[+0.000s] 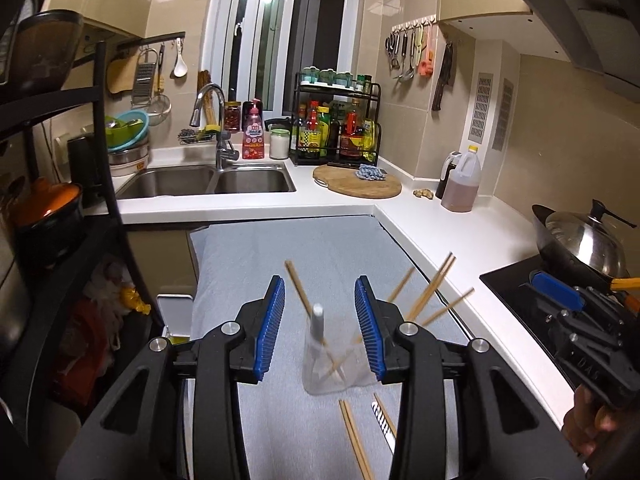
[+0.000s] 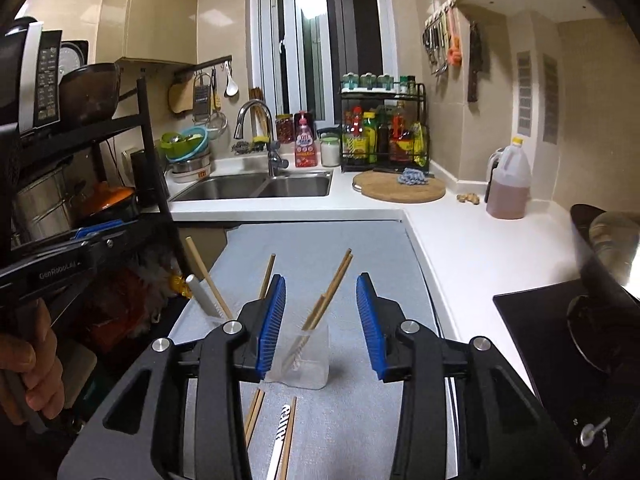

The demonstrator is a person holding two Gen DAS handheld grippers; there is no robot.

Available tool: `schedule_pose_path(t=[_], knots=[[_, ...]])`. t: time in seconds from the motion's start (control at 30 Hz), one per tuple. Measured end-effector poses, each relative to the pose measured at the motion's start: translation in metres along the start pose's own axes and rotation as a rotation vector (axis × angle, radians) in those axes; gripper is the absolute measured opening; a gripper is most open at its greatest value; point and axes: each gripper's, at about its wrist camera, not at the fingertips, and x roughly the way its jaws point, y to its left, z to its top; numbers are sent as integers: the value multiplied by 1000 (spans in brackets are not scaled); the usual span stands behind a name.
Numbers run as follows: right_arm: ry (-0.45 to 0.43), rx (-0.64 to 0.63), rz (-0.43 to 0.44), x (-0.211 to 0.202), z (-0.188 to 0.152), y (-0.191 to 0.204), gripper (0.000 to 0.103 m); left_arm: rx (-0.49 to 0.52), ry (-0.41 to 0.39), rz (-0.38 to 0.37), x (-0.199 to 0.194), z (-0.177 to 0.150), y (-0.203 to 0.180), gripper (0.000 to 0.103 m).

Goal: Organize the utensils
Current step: 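Move both open grippers back down to the utensils on the mat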

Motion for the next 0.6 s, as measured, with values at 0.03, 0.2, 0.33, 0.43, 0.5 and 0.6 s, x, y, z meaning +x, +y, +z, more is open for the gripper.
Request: schedule_pose_path(t=[0.03,0.2,0.33,0.43,0.5,0.6], knots=[[-8,-2,-3,-8,-4,0,38,-2,-4,3,-8,-8,1,37],[-28,-4,-6,-46,-33,3,38,-1,-18,21,-39,-53,2,37],[-25,28,-8,-67,-57,0,19,-10,-19,29,-54,-85,2,35],[-23,45,-10,-80,-75,-1,10,-17,-16,26,-62,-109,-1,31],[-18,54,-8,-86,-86,-1,8,-1,-24,32,-66,-125,-5,30],[-1,69,-8,-90,-106,-3,7,-5,-21,29,-66,-149,-9,26]])
